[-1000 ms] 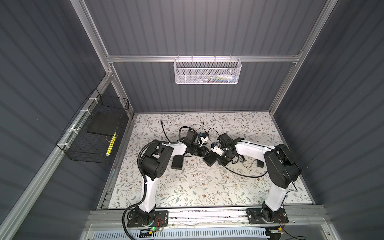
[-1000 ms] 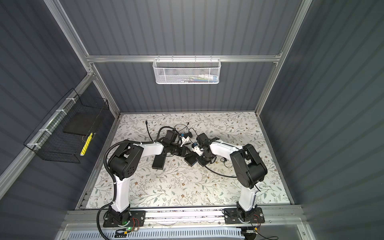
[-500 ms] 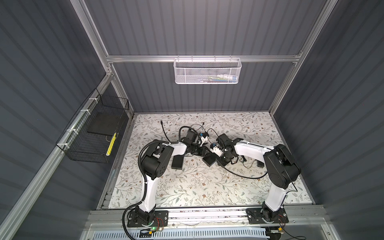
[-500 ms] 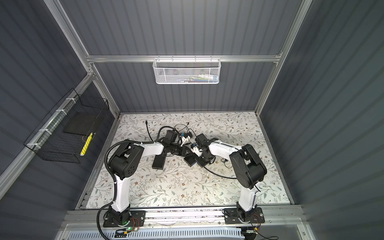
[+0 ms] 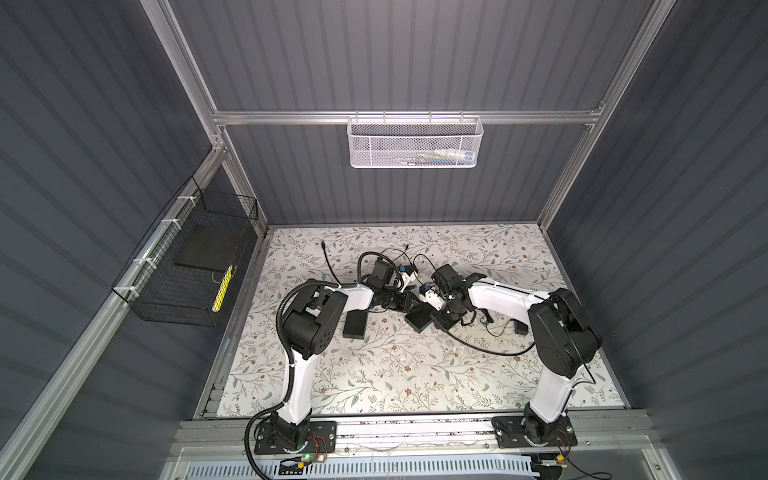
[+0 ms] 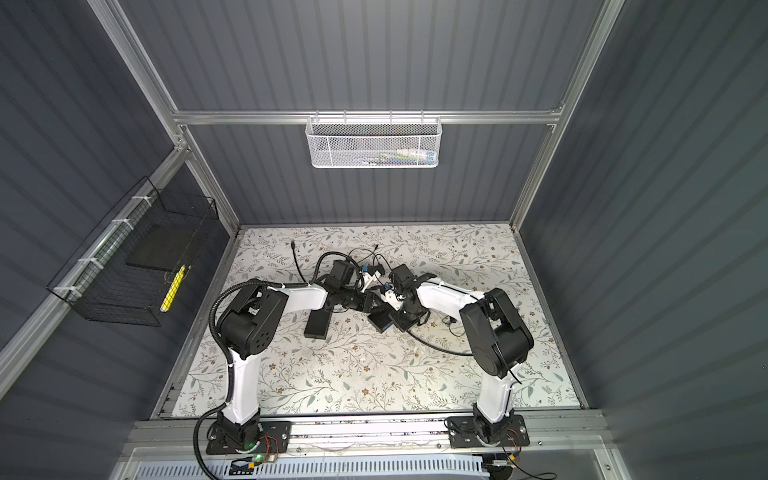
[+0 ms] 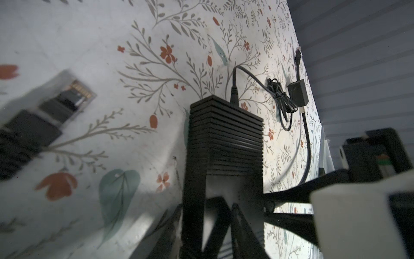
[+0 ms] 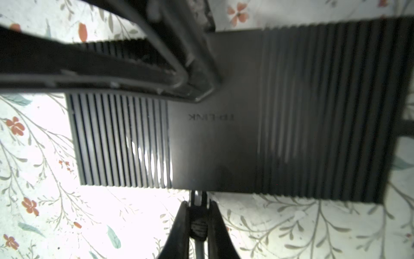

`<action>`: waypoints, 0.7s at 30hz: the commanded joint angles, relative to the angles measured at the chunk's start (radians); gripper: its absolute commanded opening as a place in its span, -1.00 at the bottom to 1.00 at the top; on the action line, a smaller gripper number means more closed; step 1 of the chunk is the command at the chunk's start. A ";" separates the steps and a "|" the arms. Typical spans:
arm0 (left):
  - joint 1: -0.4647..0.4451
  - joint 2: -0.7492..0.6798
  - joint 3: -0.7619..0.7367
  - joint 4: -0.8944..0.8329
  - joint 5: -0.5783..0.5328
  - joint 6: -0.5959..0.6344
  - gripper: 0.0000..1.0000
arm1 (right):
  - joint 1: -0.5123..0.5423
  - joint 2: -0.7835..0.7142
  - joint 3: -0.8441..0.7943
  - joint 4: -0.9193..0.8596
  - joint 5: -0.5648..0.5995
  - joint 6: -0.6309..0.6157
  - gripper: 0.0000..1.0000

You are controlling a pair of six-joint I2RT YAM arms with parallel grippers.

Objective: Insert the plug into the switch port

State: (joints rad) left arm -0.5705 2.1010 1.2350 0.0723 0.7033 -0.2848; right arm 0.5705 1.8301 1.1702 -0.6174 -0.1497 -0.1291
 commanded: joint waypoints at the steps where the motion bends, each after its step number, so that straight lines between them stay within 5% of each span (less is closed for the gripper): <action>1: -0.014 0.037 -0.002 -0.042 0.032 -0.005 -0.31 | 0.007 0.014 0.029 0.103 -0.006 0.027 -1.00; 21: -0.020 0.044 -0.020 -0.025 0.051 -0.007 -0.36 | 0.032 -0.005 -0.030 0.267 0.051 0.073 -1.00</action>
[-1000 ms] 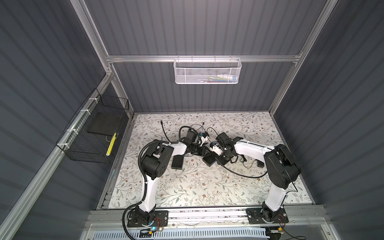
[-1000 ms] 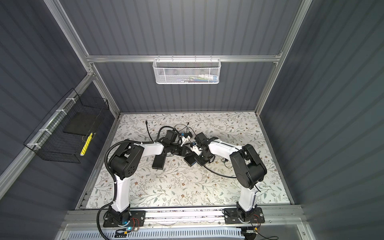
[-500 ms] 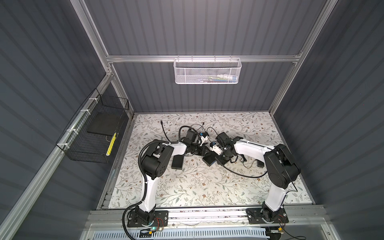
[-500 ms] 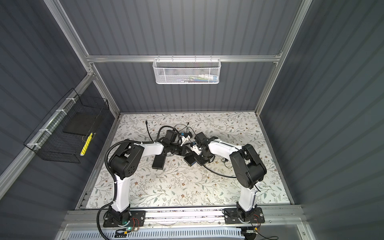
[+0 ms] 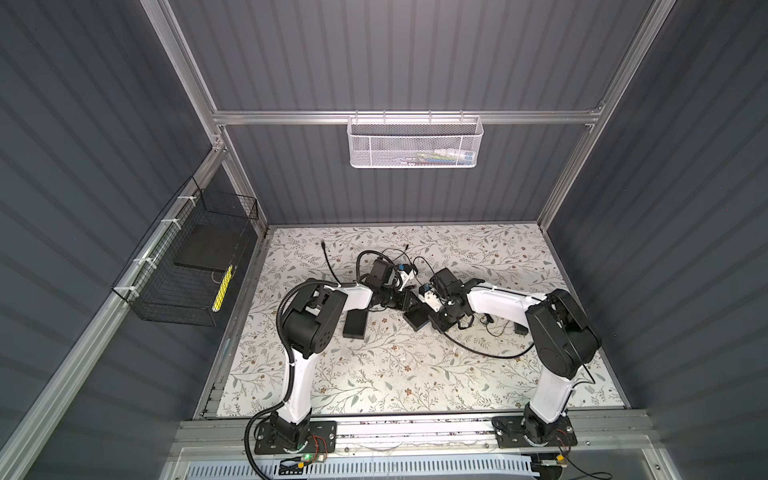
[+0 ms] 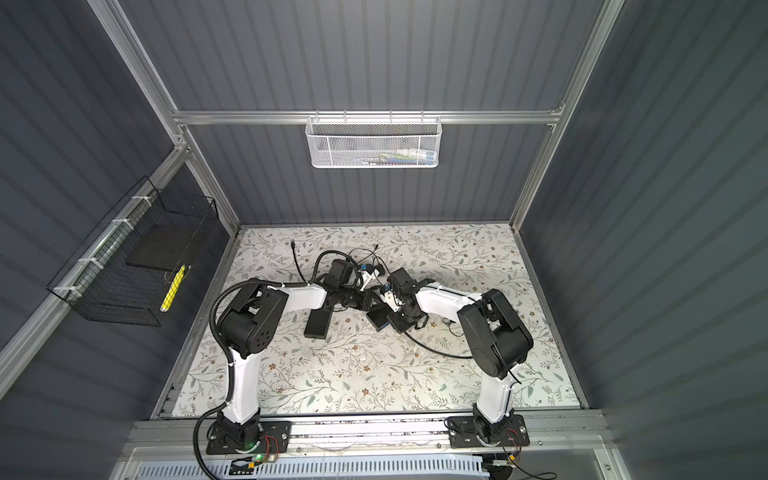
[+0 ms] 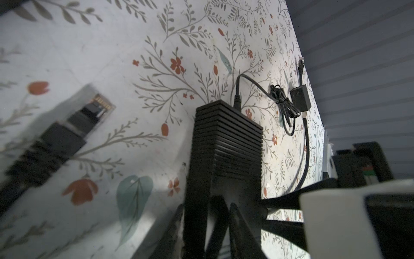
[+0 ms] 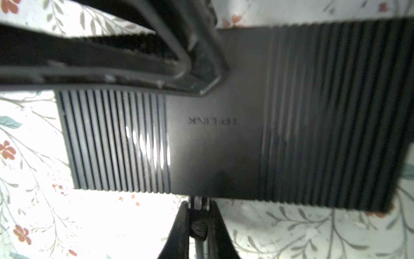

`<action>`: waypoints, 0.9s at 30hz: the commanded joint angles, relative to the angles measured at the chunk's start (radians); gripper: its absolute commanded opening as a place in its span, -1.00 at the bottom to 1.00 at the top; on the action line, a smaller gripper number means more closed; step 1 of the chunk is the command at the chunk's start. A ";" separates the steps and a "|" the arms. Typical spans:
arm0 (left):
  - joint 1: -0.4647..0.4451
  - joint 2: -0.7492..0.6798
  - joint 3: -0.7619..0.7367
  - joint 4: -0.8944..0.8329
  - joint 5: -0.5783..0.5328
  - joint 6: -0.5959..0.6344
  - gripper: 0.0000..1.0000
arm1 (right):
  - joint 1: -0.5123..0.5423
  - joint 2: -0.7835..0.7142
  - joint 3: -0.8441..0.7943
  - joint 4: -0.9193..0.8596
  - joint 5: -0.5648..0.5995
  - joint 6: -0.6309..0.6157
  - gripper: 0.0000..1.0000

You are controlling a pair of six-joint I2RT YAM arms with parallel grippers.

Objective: Insert the plug into the switch port

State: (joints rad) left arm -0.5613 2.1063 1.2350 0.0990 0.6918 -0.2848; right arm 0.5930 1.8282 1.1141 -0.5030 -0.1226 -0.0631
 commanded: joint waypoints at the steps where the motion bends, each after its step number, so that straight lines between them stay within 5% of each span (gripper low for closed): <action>1: -0.030 0.039 -0.020 -0.050 0.062 -0.007 -0.36 | 0.010 -0.002 0.033 0.152 0.030 0.005 -1.00; 27: -0.064 0.049 -0.041 -0.011 0.075 -0.042 -0.41 | 0.008 0.026 0.069 0.304 0.079 -0.003 -1.00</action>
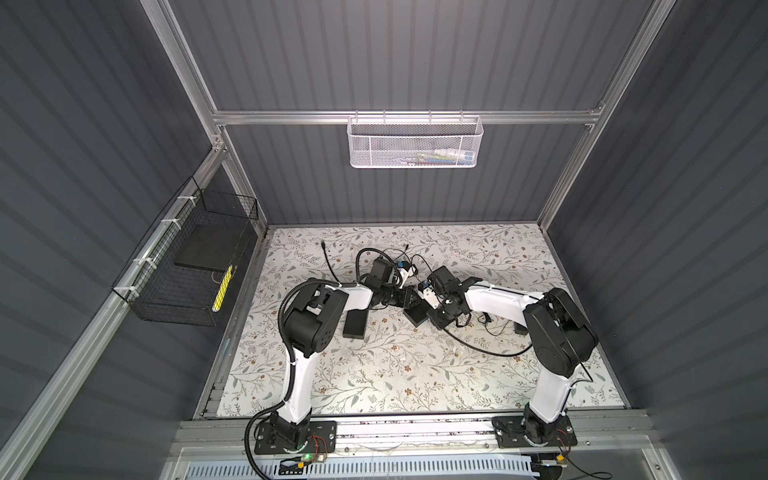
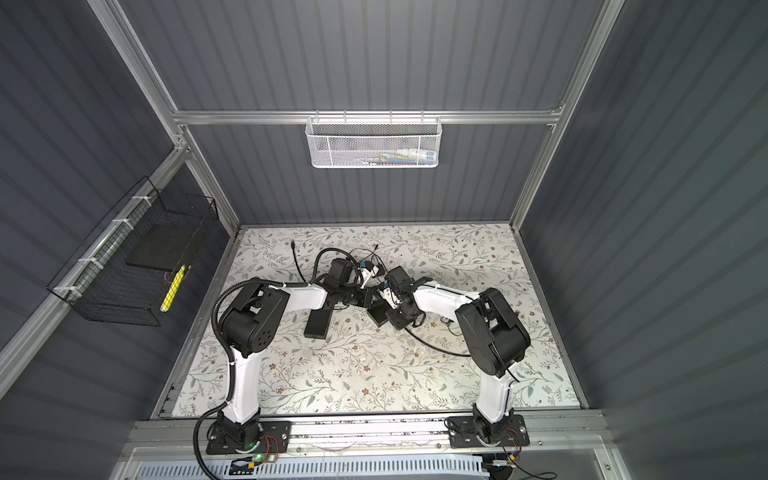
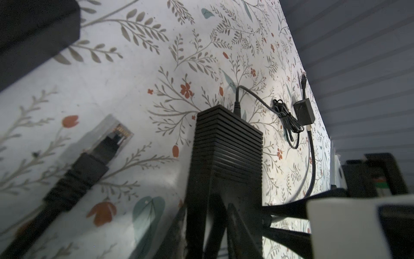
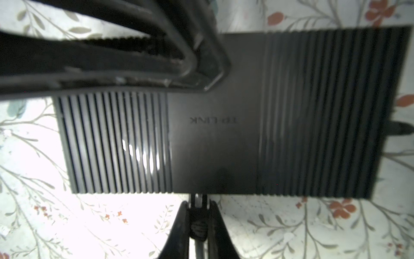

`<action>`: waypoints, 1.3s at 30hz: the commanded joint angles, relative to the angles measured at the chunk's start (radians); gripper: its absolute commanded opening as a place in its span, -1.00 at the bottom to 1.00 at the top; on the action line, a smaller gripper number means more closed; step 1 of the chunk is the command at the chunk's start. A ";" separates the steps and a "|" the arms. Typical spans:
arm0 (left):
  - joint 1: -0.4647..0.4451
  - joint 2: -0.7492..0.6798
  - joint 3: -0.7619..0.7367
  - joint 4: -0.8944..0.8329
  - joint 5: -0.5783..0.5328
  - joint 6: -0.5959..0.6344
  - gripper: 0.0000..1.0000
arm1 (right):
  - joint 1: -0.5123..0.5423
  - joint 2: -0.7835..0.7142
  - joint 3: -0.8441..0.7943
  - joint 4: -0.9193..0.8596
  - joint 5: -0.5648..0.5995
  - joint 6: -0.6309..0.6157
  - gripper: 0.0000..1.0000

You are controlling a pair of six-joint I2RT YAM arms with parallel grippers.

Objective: Insert the plug into the switch port

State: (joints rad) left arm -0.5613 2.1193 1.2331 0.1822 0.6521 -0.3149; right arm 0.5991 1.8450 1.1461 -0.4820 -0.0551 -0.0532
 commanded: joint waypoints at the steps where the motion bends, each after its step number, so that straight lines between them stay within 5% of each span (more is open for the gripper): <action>1: -0.067 0.037 -0.039 -0.093 0.115 -0.012 -0.42 | 0.003 0.011 0.039 0.285 0.012 -0.015 -1.00; 22: -0.074 0.050 -0.045 -0.098 0.104 -0.021 -0.44 | 0.001 -0.005 -0.019 0.316 0.023 -0.018 -0.96; 39: 0.062 0.051 -0.027 -0.188 0.035 0.031 -0.42 | 0.003 -0.209 -0.163 0.074 -0.029 0.124 -0.19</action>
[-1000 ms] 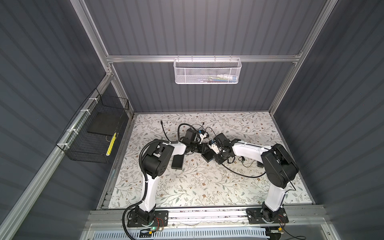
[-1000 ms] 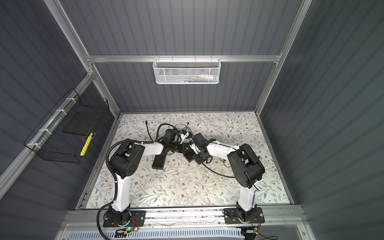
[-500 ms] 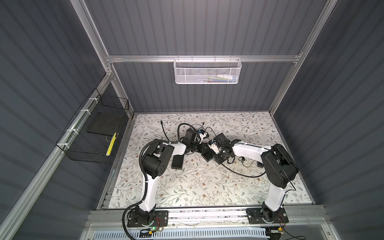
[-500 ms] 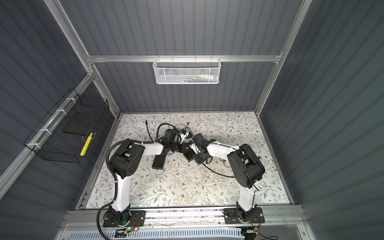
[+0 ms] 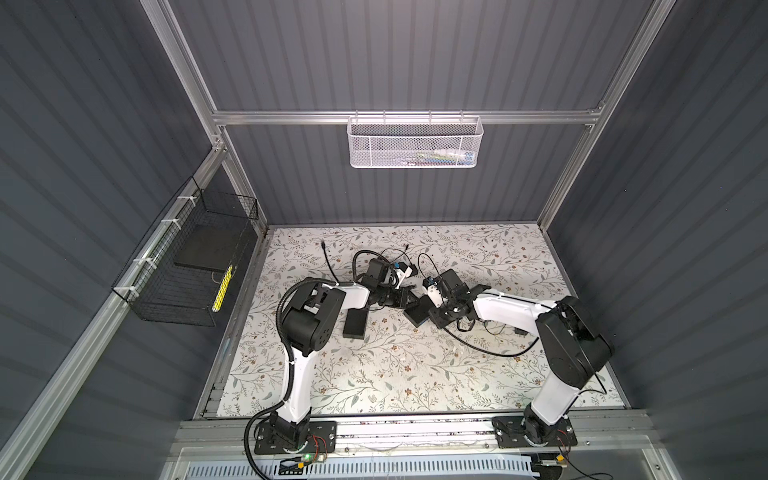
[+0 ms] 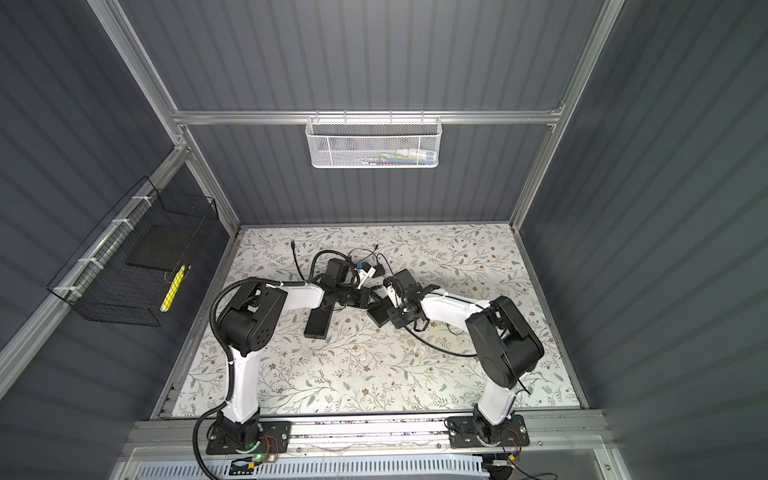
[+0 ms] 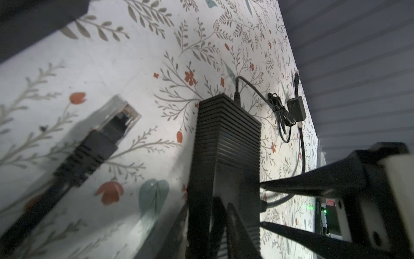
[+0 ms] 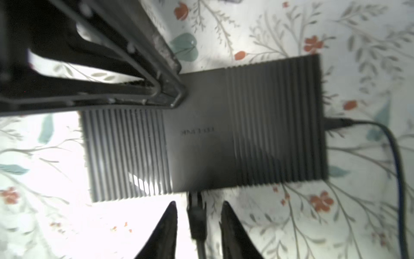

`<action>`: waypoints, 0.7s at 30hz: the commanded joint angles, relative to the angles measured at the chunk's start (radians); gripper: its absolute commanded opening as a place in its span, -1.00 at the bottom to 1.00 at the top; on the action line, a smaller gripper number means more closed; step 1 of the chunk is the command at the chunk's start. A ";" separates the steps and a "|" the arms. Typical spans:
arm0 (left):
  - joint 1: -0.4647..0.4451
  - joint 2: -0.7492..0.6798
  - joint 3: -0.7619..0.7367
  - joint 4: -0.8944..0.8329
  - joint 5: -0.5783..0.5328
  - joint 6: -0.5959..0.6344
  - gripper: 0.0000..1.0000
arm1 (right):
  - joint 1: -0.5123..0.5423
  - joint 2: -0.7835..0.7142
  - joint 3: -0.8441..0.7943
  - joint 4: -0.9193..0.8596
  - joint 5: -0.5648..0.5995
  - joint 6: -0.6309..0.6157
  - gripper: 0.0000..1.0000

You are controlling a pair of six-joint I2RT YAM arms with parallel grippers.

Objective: Insert the plug into the switch port

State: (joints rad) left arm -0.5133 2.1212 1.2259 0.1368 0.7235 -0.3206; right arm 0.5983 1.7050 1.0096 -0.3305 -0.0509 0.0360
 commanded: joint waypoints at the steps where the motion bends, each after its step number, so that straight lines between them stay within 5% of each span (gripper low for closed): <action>1: 0.015 0.049 -0.018 -0.144 -0.036 0.038 -0.42 | 0.003 -0.089 -0.037 -0.095 -0.030 0.035 -0.15; 21: 0.015 0.024 0.032 -0.183 0.020 0.097 -0.32 | -0.012 0.056 0.055 -0.184 0.020 -0.017 -0.22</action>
State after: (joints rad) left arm -0.5037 2.1212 1.2495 0.0406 0.7628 -0.2565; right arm 0.5896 1.7416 1.0321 -0.4793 -0.0467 0.0399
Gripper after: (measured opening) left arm 0.339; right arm 0.390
